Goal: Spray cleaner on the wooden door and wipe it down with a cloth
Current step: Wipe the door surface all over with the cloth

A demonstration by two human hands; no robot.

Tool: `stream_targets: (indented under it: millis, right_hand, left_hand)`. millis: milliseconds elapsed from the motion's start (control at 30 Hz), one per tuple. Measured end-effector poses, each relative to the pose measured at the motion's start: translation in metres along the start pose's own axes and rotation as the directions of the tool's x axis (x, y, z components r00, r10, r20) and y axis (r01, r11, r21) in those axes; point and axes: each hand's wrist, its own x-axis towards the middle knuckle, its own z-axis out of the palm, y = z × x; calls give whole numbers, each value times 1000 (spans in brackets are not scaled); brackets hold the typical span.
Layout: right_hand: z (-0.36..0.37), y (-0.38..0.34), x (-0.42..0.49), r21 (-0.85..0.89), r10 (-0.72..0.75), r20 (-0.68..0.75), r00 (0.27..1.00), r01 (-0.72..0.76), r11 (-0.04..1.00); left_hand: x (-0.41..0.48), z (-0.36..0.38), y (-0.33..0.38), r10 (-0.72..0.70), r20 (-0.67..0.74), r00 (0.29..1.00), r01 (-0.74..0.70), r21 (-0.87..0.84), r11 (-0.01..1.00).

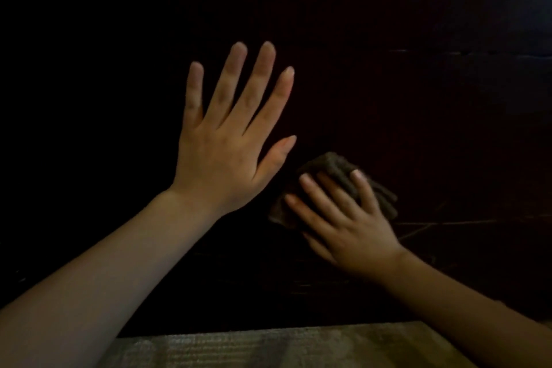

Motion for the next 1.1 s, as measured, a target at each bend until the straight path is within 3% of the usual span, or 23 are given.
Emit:
stream_targets:
  millis: [233,367,467,567,633,767,833,900,967,1033,1100]
  right_hand:
    - [22,3,-45,15,-334,123,934,335,942]
    - [10,50,-57,-22,-124,29,992,125,992]
    - [4,59,-57,-14,56,-22,998,-56,998]
    - [10,23,-51,40,230,21,973,-231,972]
    - [19,-3,-54,54,218,63,974,-221,974]
    - [27,2,-74,21,18,86,996,-20,1000]
    - [25,13,-82,44,178,43,983,-180,983]
    - [18,14,-87,133,513,41,858,-513,848]
    - [12,5,-85,206,785,135,605,-792,575]
    - [4,-5,-69,347,908,298,296,-919,186]
    - [-4,-9,-46,448,891,450,49,-876,-178]
  left_hand:
    - [-3,11,-4,97,10,995,-97,181,979]
    - [-3,12,-4,115,-4,993,-112,193,975]
    - [-1,10,11,32,1,1000,-31,140,990]
    - [7,18,44,168,60,984,-172,73,982]
    - [14,24,58,280,60,958,-285,97,954]
    - [23,25,57,324,32,946,-325,111,939]
    - [23,28,57,331,20,943,-331,129,935]
    - [20,34,63,294,3,956,-290,168,942]
    - [18,38,67,278,-28,960,-267,198,943]
    - [18,37,68,281,-31,959,-269,205,941]
    - [18,32,68,271,1,963,-267,176,948]
